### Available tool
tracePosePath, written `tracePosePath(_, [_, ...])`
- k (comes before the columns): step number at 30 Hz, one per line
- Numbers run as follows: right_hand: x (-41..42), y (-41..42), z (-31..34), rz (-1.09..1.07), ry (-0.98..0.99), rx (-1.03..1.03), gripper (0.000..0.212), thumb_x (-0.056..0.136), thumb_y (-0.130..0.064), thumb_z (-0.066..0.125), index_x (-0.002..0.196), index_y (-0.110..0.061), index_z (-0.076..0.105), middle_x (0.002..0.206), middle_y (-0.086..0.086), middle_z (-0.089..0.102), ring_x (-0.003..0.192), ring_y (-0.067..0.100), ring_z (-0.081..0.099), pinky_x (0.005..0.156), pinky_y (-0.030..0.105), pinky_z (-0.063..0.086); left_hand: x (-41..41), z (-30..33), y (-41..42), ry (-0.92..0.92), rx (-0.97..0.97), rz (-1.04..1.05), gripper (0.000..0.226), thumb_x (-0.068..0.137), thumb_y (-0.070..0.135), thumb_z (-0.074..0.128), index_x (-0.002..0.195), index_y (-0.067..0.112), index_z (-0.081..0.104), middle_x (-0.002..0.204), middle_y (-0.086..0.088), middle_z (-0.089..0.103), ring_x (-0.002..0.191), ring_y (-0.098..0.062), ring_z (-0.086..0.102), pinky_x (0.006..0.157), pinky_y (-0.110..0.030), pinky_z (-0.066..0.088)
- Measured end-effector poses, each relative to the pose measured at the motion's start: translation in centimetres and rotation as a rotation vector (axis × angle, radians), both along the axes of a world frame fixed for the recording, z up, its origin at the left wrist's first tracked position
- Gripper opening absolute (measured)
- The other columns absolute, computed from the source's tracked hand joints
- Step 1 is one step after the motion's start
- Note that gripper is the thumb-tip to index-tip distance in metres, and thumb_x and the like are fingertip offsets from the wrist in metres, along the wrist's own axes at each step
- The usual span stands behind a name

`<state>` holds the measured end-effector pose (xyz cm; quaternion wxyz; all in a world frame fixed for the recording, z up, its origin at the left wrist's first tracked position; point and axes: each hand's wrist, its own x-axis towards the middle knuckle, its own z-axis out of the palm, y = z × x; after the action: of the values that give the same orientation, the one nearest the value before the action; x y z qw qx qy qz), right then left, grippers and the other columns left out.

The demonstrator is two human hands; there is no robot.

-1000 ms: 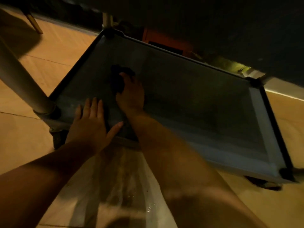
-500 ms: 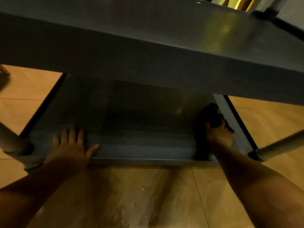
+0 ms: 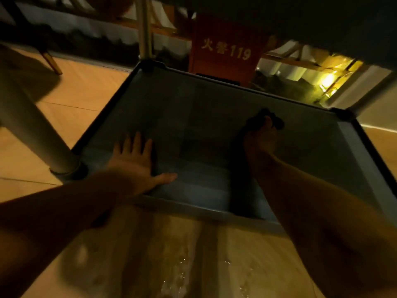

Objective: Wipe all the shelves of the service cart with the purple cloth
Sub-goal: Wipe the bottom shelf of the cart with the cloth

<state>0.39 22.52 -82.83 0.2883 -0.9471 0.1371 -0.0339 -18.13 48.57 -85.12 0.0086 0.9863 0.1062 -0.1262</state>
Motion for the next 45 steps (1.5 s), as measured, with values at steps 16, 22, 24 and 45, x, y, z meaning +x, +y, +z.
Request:
tracePosePath(16, [-1.8, 21.1, -2.2, 1.008, -0.200, -0.248, 0.075, 0.086, -0.012, 0.067, 0.152, -0.032, 0.037, 0.166, 0.009, 0.022, 0.150, 0.038, 0.019, 0.117, 0.055, 0.028, 1.1, 1.2, -0.4, 0.261, 0.085, -0.042, 0.125, 0.066, 0.097, 0.011, 0.151, 0.014, -0.025, 0.159, -0.022, -0.028, 0.148, -0.042, -0.021, 0.119, -0.061, 0.000])
tracePosePath(22, [4.2, 7.3, -2.6, 0.662, -0.190, -0.522, 0.057, 0.098, -0.019, 0.056, 0.151, -0.032, 0.039, 0.165, 0.009, 0.025, 0.148, 0.041, 0.026, 0.118, 0.053, 0.030, 0.8, 2.4, -0.9, 0.310, 0.061, -0.006, 0.127, 0.067, 0.097, 0.018, 0.153, 0.014, -0.024, 0.160, -0.021, -0.028, 0.149, -0.042, -0.018, 0.121, -0.057, 0.002])
tracePosePath(24, [5.5, -1.4, -2.9, 0.476, -0.163, -0.492, 0.052, 0.100, -0.022, 0.053, 0.150, -0.029, 0.042, 0.163, 0.015, 0.027, 0.144, 0.043, 0.031, 0.117, 0.052, 0.033, 0.8, 2.4, -1.3, 0.307, 0.076, -0.003, 0.129, 0.063, 0.098, 0.014, 0.153, 0.013, -0.022, 0.161, -0.022, -0.025, 0.149, -0.042, -0.016, 0.121, -0.055, 0.002])
tracePosePath(45, [4.7, -3.6, -2.0, 0.698, -0.091, -0.543, 0.061, 0.098, -0.021, 0.050, 0.153, -0.039, 0.031, 0.168, 0.007, 0.013, 0.149, 0.041, 0.022, 0.118, 0.056, 0.028, 6.1, 1.5, -24.1, 0.270, -0.004, -0.407, 0.119, 0.073, 0.091, 0.029, 0.153, 0.018, -0.022, 0.161, -0.018, -0.027, 0.146, -0.044, -0.024, 0.105, -0.080, -0.004])
